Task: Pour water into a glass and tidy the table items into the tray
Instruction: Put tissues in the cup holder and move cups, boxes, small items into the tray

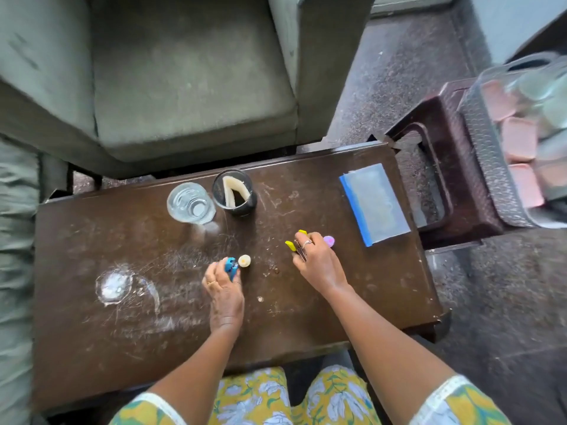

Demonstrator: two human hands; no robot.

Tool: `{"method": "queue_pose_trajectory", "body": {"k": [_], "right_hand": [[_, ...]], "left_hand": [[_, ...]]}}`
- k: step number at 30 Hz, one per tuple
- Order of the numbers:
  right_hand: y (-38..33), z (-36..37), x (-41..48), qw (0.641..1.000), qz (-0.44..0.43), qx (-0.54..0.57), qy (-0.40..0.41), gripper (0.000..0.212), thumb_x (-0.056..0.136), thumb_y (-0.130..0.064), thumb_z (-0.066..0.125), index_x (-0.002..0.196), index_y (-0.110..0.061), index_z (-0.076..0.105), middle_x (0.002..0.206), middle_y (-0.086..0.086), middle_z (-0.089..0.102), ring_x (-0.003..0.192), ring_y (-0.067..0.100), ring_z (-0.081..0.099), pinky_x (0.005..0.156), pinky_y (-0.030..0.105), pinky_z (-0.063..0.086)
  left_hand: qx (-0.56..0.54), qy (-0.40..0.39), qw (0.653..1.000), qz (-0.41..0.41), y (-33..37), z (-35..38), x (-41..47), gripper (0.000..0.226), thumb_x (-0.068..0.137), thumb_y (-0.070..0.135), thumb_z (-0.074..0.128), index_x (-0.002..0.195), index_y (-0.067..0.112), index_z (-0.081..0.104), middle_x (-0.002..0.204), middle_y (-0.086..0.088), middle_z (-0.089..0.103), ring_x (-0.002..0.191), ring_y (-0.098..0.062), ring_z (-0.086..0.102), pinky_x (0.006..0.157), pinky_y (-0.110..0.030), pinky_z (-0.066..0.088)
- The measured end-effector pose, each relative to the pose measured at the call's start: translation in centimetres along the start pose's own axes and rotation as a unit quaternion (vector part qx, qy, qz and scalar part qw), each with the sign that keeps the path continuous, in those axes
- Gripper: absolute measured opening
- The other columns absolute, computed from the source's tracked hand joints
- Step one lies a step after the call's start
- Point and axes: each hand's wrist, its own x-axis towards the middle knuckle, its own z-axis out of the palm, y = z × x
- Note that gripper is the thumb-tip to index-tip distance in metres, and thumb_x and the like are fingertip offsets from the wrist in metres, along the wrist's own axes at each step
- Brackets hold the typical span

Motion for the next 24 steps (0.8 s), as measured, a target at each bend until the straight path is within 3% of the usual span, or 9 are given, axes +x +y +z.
{"method": "queue_pose_trajectory", "body": {"k": [3, 6, 10, 12, 14, 18, 24], "right_hand": [[1.9, -4.3, 1.1, 0.994, -0.015, 0.026, 0.104, 0.033, 0.074, -0.008, 0.075, 0.106, -0.004, 0.067, 0.090, 0.019, 0.062, 0.075, 0.038, 0.064, 0.058, 0.040, 0.056], [4.8, -9.9, 2.4, 0.973, 0.009, 0.038, 0.227, 0.030, 0.071, -0.004, 0.077, 0.100, -0.001, 0.068, 0.088, 0.020, 0.064, 0.074, 0.037, 0.066, 0.056, 0.040, 0.057], [10.1, -17.7, 3.5, 0.921, 0.050, 0.032, 0.385, 0.029, 0.079, -0.005, 0.072, 0.105, 0.004, 0.066, 0.098, 0.024, 0.064, 0.086, 0.037, 0.067, 0.070, 0.038, 0.056], [13.0, -21.1, 3.8, 0.897, 0.086, 0.048, 0.432, 0.039, 0.081, -0.005, 0.068, 0.116, 0.008, 0.058, 0.106, 0.029, 0.062, 0.095, 0.041, 0.063, 0.081, 0.040, 0.049], [16.1, -24.1, 4.0, 0.880, 0.119, 0.069, 0.454, 0.049, 0.080, -0.001, 0.067, 0.123, 0.013, 0.050, 0.111, 0.033, 0.059, 0.101, 0.046, 0.060, 0.089, 0.039, 0.040], [21.5, -27.2, 4.2, 0.885, 0.177, 0.085, 0.423, 0.056, 0.080, 0.000, 0.067, 0.130, 0.012, 0.045, 0.117, 0.034, 0.056, 0.108, 0.045, 0.056, 0.090, 0.035, 0.035], [25.0, -27.3, 6.1, 0.885, 0.219, 0.173, 0.373, 0.050, 0.073, 0.001, 0.069, 0.117, 0.010, 0.046, 0.110, 0.031, 0.057, 0.100, 0.042, 0.057, 0.081, 0.032, 0.036]], "left_hand": [[-0.058, 0.015, 0.990, 0.129, 7.2, 2.3, 0.4, 0.036, 0.081, 0.001, 0.065, 0.115, -0.007, 0.056, 0.113, -0.032, 0.053, 0.110, -0.034, 0.041, 0.097, -0.048, 0.036], [-0.140, -0.030, 0.973, 0.179, 16.0, 4.3, 0.9, 0.035, 0.084, 0.005, 0.060, 0.118, 0.000, 0.056, 0.117, -0.024, 0.052, 0.111, -0.030, 0.040, 0.099, -0.034, 0.030], [-0.193, -0.125, 0.935, 0.269, 27.8, 6.9, 0.7, 0.036, 0.085, 0.004, 0.059, 0.120, -0.001, 0.053, 0.122, -0.025, 0.049, 0.115, -0.041, 0.042, 0.100, -0.017, 0.021], [-0.190, -0.154, 0.910, 0.334, 33.3, 7.8, 0.5, 0.038, 0.085, 0.004, 0.058, 0.123, 0.000, 0.052, 0.122, -0.025, 0.049, 0.115, -0.040, 0.044, 0.105, -0.025, 0.025], [-0.167, -0.148, 0.883, 0.412, 38.3, 8.9, 0.2, 0.041, 0.082, 0.002, 0.060, 0.122, -0.002, 0.054, 0.118, -0.028, 0.052, 0.111, -0.042, 0.049, 0.102, -0.038, 0.036], [-0.118, -0.155, 0.841, 0.505, 46.1, 11.3, 0.6, 0.038, 0.080, 0.003, 0.060, 0.117, -0.008, 0.057, 0.113, -0.030, 0.058, 0.104, -0.042, 0.057, 0.093, -0.042, 0.045], [0.006, -0.185, 0.833, 0.521, 51.9, 15.2, 3.2, 0.036, 0.086, 0.005, 0.055, 0.123, 0.008, 0.055, 0.121, -0.013, 0.063, 0.109, -0.030, 0.055, 0.101, -0.042, 0.037]]}}
